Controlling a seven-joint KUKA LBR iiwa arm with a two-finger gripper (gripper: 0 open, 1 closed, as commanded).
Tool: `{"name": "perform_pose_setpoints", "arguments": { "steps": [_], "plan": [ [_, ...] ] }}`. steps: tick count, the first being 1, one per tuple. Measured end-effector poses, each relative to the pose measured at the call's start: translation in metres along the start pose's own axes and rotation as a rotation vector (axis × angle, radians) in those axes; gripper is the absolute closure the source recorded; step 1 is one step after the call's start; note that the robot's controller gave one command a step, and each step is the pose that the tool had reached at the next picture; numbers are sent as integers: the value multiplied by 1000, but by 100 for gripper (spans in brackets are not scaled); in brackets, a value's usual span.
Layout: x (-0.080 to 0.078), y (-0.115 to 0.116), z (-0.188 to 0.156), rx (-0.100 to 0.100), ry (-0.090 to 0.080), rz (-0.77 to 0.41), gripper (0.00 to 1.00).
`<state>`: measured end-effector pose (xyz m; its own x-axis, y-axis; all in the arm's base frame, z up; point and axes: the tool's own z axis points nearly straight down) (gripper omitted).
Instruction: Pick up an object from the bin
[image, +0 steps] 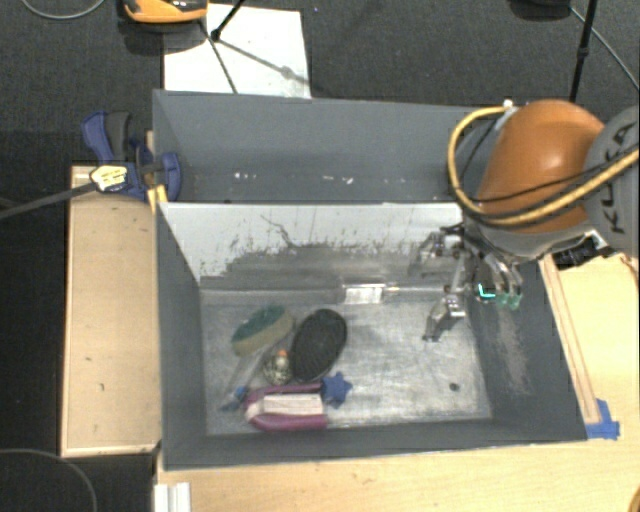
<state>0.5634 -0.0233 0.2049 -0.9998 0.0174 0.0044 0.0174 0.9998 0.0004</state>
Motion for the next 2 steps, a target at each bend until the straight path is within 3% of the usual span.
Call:
{"name": "perform_pose_setpoints", "arguments": {
  "steps": [1, 2],
  "plan": [
    [-5, 87, 82, -2, -2, -214, 0],
    [0, 118, 112, 1, -11, -225, 0]
  ]
}}
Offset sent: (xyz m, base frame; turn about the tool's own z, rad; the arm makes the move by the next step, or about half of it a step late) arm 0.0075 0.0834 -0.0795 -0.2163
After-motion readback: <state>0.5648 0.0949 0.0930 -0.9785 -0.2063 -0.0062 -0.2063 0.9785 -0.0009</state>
